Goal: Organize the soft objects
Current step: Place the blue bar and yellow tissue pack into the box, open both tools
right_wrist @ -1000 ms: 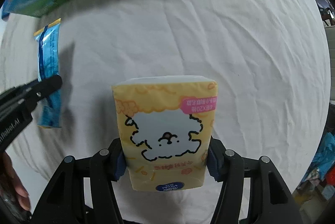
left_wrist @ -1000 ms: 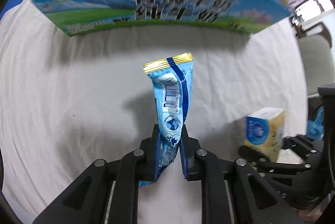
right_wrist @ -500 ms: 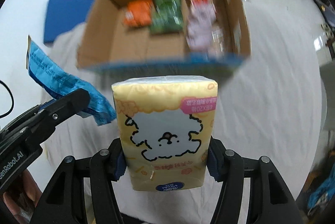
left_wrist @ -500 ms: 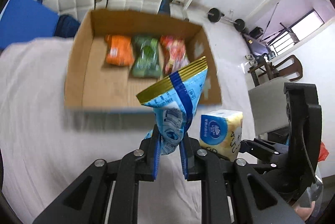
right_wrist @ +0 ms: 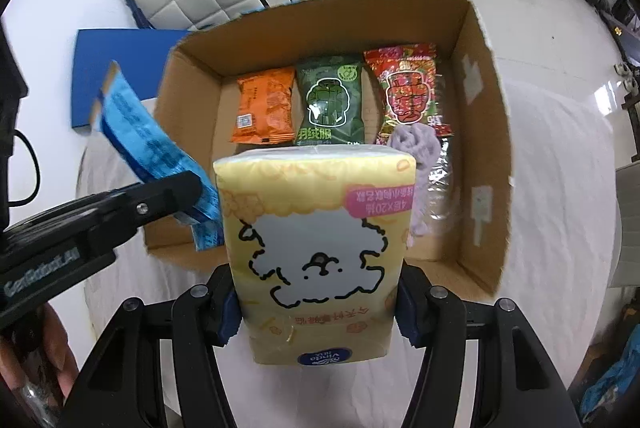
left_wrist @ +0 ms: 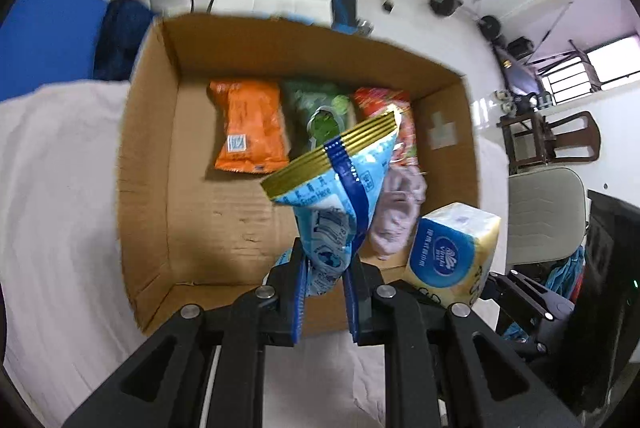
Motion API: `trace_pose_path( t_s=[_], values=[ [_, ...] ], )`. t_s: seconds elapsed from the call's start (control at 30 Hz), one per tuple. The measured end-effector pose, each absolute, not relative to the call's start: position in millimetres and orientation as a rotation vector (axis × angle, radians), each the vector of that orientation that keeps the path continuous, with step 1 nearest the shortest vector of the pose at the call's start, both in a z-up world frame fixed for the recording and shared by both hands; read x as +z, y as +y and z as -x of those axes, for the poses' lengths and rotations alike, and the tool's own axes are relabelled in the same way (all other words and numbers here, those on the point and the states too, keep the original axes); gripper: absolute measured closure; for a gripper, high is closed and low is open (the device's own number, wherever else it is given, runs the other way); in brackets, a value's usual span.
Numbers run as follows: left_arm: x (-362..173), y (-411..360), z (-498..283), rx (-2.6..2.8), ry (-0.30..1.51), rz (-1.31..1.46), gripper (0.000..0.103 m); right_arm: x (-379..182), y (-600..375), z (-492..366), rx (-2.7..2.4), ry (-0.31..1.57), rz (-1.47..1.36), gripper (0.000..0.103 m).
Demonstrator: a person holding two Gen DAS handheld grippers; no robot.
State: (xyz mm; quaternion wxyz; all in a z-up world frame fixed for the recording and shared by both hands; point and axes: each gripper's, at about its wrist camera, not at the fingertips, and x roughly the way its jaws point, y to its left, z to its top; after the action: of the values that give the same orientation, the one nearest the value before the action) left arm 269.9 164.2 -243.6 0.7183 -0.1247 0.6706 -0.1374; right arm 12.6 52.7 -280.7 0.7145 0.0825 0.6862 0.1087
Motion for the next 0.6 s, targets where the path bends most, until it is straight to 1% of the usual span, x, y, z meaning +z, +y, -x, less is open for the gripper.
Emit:
trace_pose_path(
  t_s=[0.27, 0.47, 0.5, 0.57, 0.6],
  values=[
    [-306, 175, -282, -0.235, 1.631, 0.324, 0.089, -337, 71, -41, 0.218, 1.596, -0.126, 0.040],
    [-333, 178, -283, -0.230, 1.681, 0.356, 0.088, -364, 82, -55, 0.217, 1.637, -0.088, 0.040],
    [-334, 178, -283, -0.228, 1.684, 0.357, 0.087, -368, 85, -56, 0.222, 1.645, -0.084, 0.040],
    [-340, 180, -281, -0.220, 1.704, 0.366, 0.081, -377, 91, -60, 0.238, 1.668, -0.069, 0.039],
    [-342, 180, -280, -0.212, 1.711, 0.371, 0.079, -382, 93, -60, 0.236, 1.676, -0.064, 0.039]
  ],
)
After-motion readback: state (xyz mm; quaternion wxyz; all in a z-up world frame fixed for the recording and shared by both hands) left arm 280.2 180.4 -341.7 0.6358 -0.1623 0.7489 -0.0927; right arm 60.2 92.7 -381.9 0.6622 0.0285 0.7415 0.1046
